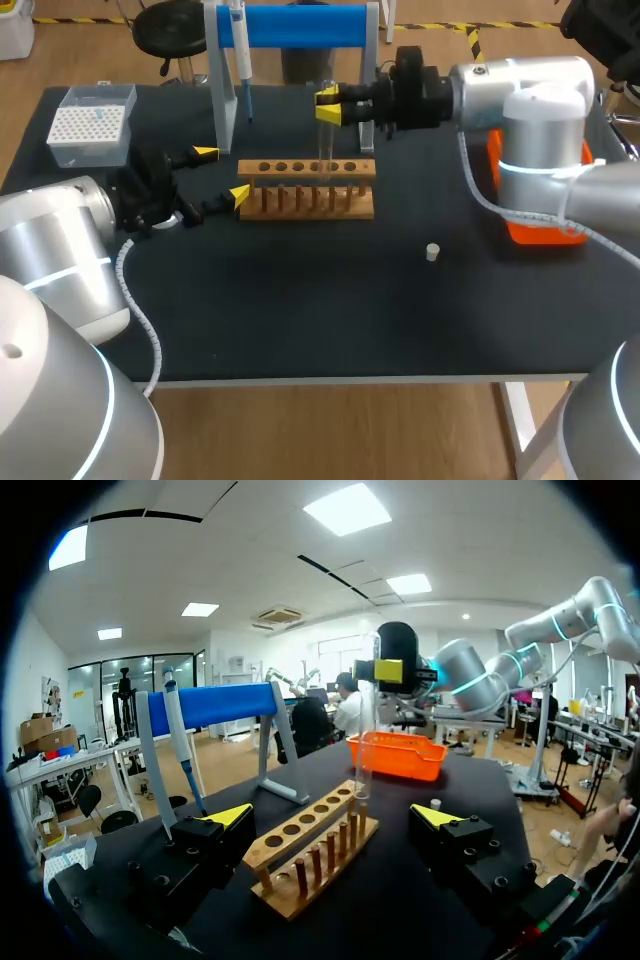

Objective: Invert the test tube, pick up the pipette, mount the tip to pipette, aspirate from beaker and dispense into the tube, eject the tip, return the pipette, and cap with the stopper.

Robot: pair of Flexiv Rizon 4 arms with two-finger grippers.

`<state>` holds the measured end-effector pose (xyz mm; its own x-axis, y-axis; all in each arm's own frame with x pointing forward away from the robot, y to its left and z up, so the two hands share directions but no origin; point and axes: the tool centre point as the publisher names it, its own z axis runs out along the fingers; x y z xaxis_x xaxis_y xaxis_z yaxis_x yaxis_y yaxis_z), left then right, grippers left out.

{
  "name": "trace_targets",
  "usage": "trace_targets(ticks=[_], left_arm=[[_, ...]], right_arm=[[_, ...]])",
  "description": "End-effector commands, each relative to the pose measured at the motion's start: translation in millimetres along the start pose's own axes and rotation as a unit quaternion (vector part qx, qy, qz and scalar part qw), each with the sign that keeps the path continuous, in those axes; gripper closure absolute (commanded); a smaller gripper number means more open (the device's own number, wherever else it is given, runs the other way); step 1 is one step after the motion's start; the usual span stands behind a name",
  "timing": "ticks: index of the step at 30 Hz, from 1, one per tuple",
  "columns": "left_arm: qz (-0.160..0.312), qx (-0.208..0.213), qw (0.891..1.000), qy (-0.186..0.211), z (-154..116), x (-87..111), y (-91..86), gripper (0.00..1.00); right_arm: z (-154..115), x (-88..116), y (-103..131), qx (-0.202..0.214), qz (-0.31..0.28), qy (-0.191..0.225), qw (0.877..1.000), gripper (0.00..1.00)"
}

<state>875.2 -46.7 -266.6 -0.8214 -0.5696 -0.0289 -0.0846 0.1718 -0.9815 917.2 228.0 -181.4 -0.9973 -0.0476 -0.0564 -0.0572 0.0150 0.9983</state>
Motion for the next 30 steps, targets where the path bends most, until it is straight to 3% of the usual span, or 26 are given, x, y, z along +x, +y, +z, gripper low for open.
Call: trace_targets(ticks=[1, 8, 28, 30], left_arm=[[0.000, 0.000, 1.000, -0.002, 0.5, 1.5, 0.3, 0.00], [0.000, 0.000, 1.000, -0.002, 0.5, 1.5, 0.3, 0.00], [0.000, 0.000, 1.000, -0.002, 0.5, 1.5, 0.3, 0.00], [0.000, 0.000, 1.000, -0.002, 0.5, 1.5, 0.3, 0.00]], right_arm=[[-8.6, 16.5, 5.1, 0.003, -0.001, -0.012, 1.000, 1.00], [-16.1, 33.8, 5.3, 0.009, 0.001, -0.013, 1.000, 1.00], [-16.1, 33.8, 5.3, 0.009, 0.001, -0.013, 1.000, 1.00], [-16.7, 29.5, -0.3, 0.032, 0.036, -0.021, 0.999, 1.00]])
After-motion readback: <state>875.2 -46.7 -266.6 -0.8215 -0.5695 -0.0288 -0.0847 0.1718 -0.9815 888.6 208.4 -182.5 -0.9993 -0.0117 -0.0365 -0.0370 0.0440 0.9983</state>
